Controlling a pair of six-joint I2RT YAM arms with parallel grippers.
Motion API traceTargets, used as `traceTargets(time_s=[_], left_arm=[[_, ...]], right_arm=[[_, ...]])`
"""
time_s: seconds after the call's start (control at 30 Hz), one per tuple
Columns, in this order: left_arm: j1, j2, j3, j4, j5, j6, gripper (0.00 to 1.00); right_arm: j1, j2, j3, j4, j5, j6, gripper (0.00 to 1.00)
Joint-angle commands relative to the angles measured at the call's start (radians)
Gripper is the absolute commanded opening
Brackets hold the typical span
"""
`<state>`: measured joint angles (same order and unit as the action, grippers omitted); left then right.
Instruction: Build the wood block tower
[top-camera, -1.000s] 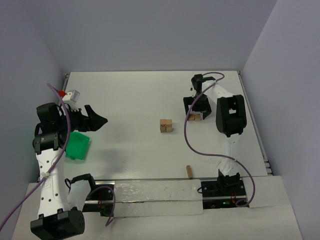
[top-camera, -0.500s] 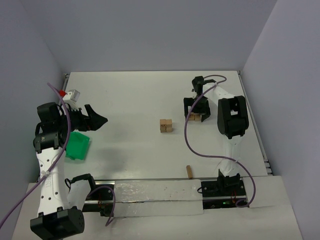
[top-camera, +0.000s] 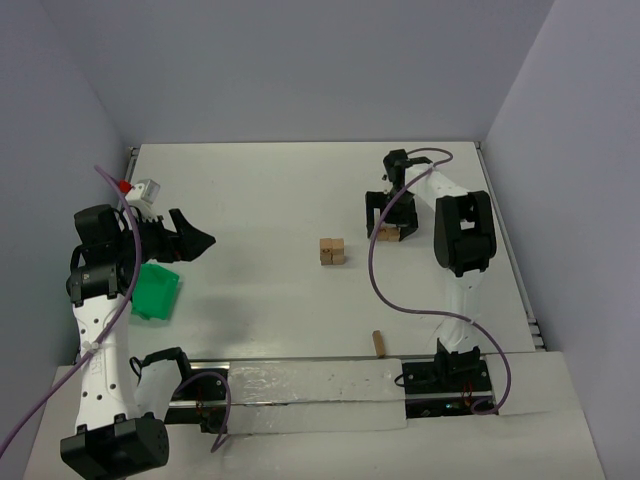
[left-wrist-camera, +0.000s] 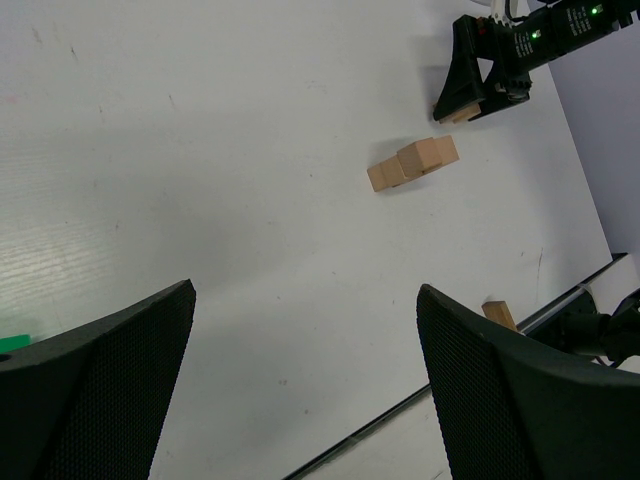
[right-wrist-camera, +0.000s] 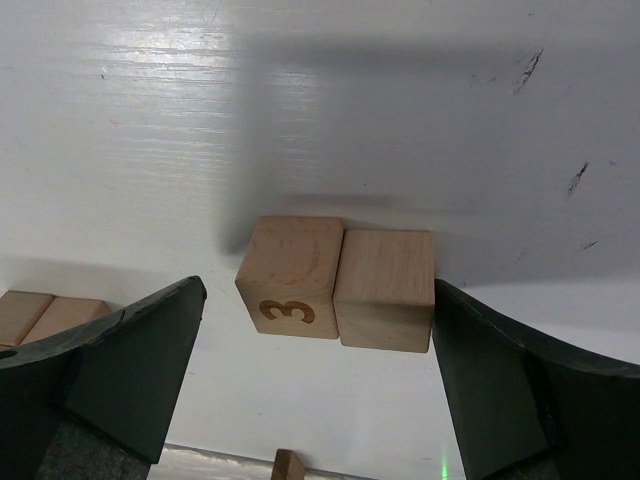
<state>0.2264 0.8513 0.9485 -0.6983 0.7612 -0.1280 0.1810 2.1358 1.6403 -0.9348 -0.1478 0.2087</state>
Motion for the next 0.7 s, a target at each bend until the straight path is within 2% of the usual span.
traceTargets(time_s=[0.0,0.33,0.67], left_arm=[[0.007,-0.006,0.006,0.037,0.02,-0.009,0.97],[0.008,-0.001,0.006,0.04,0.023,-0.006,0.97],[0.007,0.002,0.003,0.046,0.032,-0.009,0.97]], right_arm=[[0.003,0.017,0.054,0.016,-0.004,0.009,1.0],[0.003,-0.033,0.035,0.013,0.075,-0.024,0.99],[0.006,-0.036,0.072,0.002,0.14,-0.102,0.9]])
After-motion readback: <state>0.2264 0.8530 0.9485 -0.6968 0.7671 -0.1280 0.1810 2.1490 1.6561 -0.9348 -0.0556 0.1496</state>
